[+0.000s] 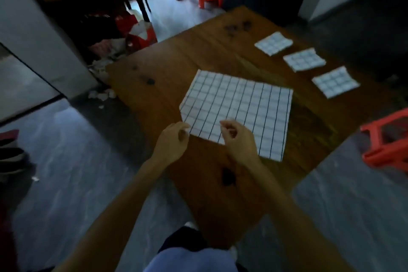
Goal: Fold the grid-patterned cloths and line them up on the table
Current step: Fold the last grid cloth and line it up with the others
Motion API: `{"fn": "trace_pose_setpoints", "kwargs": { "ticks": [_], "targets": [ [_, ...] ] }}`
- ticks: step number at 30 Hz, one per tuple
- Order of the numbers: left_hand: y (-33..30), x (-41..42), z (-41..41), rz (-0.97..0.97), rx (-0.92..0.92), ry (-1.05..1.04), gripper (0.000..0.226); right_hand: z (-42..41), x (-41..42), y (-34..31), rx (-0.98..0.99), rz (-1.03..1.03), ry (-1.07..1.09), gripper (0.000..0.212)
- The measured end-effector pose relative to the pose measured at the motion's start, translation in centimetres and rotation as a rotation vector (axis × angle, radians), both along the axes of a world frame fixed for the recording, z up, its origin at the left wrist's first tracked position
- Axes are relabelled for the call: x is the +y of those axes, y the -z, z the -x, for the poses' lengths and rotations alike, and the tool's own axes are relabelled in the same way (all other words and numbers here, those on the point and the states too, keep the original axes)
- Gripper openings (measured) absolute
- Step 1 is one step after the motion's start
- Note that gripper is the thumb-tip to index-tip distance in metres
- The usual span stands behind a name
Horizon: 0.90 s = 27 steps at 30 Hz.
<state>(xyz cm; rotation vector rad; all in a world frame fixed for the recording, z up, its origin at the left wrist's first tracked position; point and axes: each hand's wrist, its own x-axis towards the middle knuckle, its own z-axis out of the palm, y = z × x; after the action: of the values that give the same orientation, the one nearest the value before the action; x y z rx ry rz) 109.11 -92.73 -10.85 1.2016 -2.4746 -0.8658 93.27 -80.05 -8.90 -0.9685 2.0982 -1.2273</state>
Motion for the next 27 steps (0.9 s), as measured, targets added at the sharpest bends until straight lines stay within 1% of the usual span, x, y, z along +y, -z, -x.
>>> {"fn": "trace_pose_setpoints", "kwargs": {
  "ticks": [4, 6, 9, 12, 14, 18, 20, 22, 25, 27],
  "targets": [
    [0.1, -0.5, -0.6, 0.026, -0.055, 0.046, 0.027, -0.4, 1.2, 0.2, 0.014, 0.037, 0.050, 0.020],
    [0.6, -1.4, -0.6, 0.029, -0.115, 0.064, 0.031, -0.7, 1.3, 0.6, 0.017, 0.018, 0.074, 0.021],
    [1.9, -3.4, 0.2, 0.086, -0.186, 0.146, 0.039, -1.4, 0.5, 1.4, 0.035, -0.022, 0.113, 0.024],
    [4.3, -6.2, 1.1, 0.095, -0.232, 0.243, 0.043, -2.2, -1.6, 2.3, 0.058, -0.067, 0.135, 0.024],
    [6.3, -8.1, 1.7, 0.083, -0.303, 0.320, 0.047, -3.0, -3.4, 3.2, 0.063, -0.115, 0.165, 0.025],
    [10.3, -12.0, 2.2, 0.207, -0.434, 0.514, 0.054, -4.9, -7.4, 4.8, 0.054, -0.182, 0.223, 0.026],
    [11.7, -13.7, 2.3, 0.188, -0.481, 0.563, 0.052, -5.9, -9.0, 5.4, 0.049, -0.216, 0.239, 0.026],
    [12.5, -15.2, 2.3, 0.160, -0.429, 0.578, 0.043, -6.6, -10.3, 5.9, 0.048, -0.245, 0.245, 0.026],
    [13.0, -16.6, 2.6, 0.233, -0.298, 0.634, 0.023, -7.4, -11.7, 6.4, 0.050, -0.274, 0.247, 0.027],
    [12.4, -16.8, 3.5, 0.222, -0.247, 0.623, 0.020, -7.5, -12.3, 6.4, 0.064, -0.313, 0.235, 0.028]
  ]
}}
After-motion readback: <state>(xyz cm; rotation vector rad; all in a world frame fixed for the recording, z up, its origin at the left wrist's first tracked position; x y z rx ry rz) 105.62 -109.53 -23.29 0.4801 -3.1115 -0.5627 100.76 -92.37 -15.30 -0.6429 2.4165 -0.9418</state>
